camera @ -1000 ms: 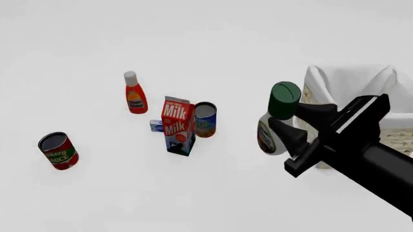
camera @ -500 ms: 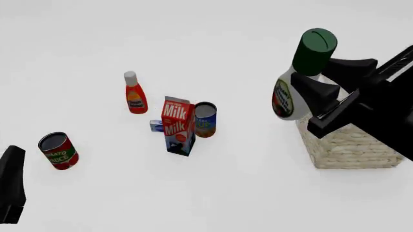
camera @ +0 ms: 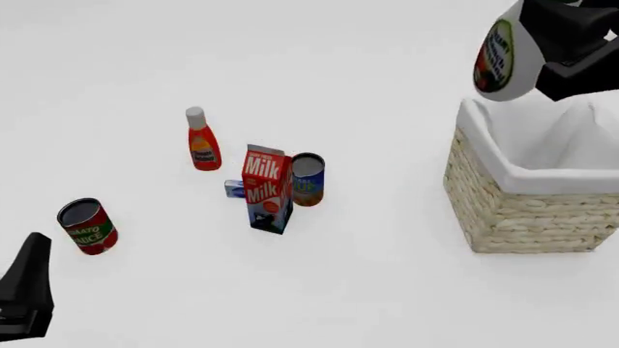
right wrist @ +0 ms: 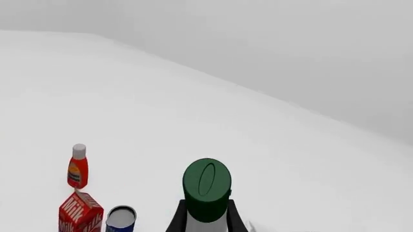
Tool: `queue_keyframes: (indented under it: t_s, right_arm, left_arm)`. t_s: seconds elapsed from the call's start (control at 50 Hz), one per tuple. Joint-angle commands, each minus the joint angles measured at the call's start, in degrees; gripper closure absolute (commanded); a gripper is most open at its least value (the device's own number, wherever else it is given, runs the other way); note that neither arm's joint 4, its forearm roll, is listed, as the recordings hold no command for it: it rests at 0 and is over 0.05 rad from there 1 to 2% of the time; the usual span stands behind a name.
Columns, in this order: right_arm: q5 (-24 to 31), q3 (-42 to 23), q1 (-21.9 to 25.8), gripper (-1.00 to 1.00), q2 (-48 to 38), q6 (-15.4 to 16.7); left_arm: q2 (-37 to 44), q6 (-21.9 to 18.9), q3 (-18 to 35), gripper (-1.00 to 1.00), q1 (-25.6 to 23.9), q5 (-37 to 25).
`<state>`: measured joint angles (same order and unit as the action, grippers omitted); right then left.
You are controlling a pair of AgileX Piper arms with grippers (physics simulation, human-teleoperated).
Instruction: Pick the salad dressing and place it in the basket.
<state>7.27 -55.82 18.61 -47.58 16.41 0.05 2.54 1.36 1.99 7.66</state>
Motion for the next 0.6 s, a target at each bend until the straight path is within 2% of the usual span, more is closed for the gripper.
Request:
queue_keyframes:
  t_s: [0.02, 0.4, 0.6]
  right_arm:
    - [1.22, -6.42, -6.26, 1.00, -1.80, -1.39]
    - [2.93, -9.43, -16.77, 1.00, -5.43, -5.78]
    - [4.43, -8.17, -19.77, 1.00, -4.80, -5.62]
  left_arm:
    - [-0.04, -0.18, -0.34, -1.00, 0.37, -0.32]
    - [-0.04, 0.88, -0.74, -1.00, -0.22, -0.93]
    - [-0.04, 0.94, -1.09, -1.00, -0.40, -0.84]
